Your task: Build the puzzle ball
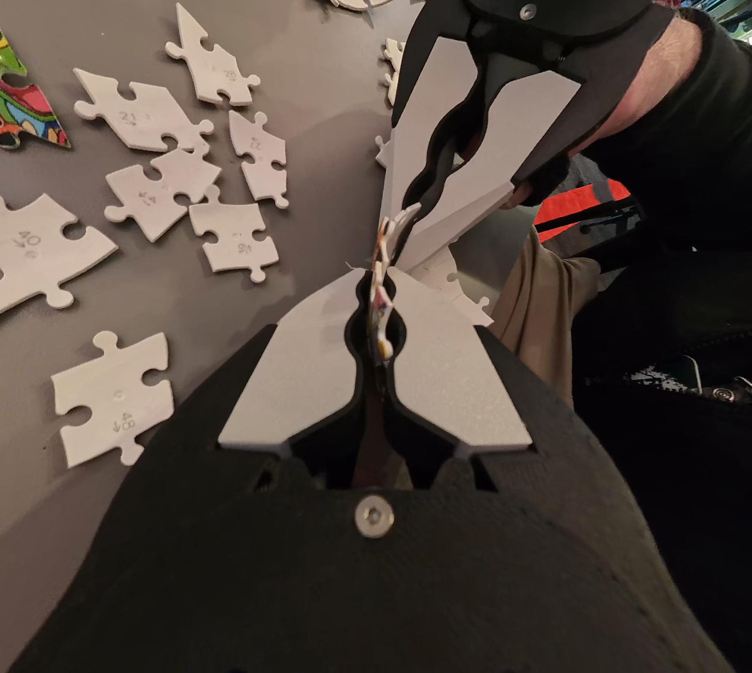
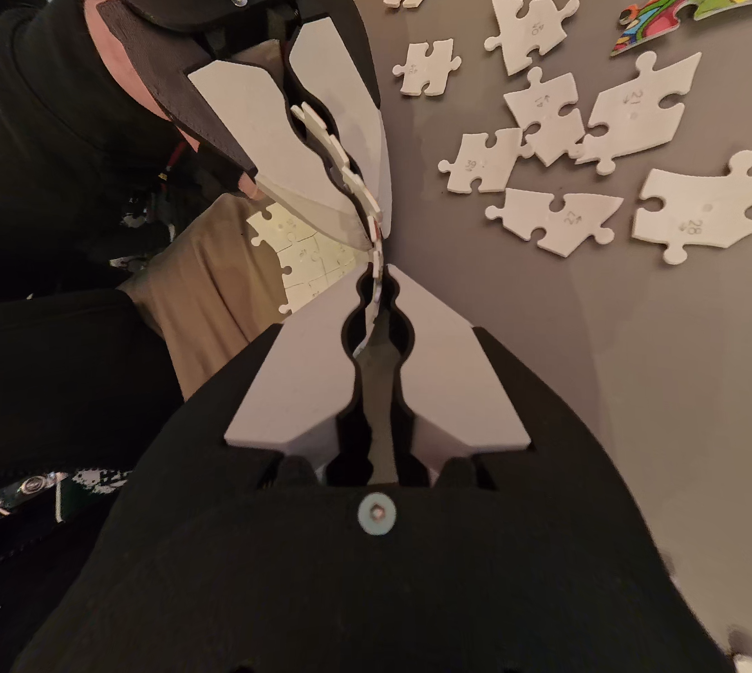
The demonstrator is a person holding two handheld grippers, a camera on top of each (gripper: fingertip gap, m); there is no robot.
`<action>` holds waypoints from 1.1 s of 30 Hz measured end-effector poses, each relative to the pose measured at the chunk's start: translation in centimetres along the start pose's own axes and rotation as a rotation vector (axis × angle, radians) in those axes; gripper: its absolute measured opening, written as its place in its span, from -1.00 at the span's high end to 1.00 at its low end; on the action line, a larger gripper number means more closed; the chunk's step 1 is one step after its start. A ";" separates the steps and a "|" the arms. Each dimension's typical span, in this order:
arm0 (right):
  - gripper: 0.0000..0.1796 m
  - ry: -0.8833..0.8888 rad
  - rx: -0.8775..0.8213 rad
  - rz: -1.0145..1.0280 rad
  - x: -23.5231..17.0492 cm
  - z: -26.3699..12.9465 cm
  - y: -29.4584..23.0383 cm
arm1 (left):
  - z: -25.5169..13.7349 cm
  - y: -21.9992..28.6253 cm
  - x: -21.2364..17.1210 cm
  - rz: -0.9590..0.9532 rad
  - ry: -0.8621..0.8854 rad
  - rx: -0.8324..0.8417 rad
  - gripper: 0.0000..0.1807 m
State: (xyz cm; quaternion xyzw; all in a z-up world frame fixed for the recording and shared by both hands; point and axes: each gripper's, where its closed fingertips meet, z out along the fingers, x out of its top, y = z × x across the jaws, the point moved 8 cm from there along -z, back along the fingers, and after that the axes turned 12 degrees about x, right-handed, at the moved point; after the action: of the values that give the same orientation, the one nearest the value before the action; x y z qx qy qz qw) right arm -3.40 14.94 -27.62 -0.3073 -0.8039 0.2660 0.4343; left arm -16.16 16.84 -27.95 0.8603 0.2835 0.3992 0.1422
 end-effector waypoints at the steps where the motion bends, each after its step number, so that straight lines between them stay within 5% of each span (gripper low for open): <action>1: 0.98 0.000 -0.010 -0.010 0.0 0.0 0.0 | 0.0 -0.1 0.0 -0.004 0.001 0.003 0.95; 4: 0.86 0.007 -0.001 -0.027 0.3 -0.1 -0.1 | 0.0 0.0 -0.1 -0.003 -0.015 -0.008 0.95; 7: 1.00 0.018 0.014 -0.027 0.3 -0.4 0.0 | 0.0 0.0 -0.2 0.001 -0.020 -0.012 0.94; 15: 0.88 0.064 0.043 -0.055 0.9 -0.8 -0.1 | -0.1 0.0 -0.2 0.008 -0.017 -0.018 0.94; 33: 0.99 0.077 0.032 -0.163 1.5 -0.5 -0.2 | 0.0 0.1 -0.2 0.031 -0.019 -0.018 0.95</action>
State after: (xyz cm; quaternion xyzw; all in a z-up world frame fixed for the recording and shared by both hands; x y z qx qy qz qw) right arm -3.68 15.96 -26.47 -0.2436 -0.8046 0.2307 0.4899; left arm -16.24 16.69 -28.00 0.8670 0.2652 0.3958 0.1462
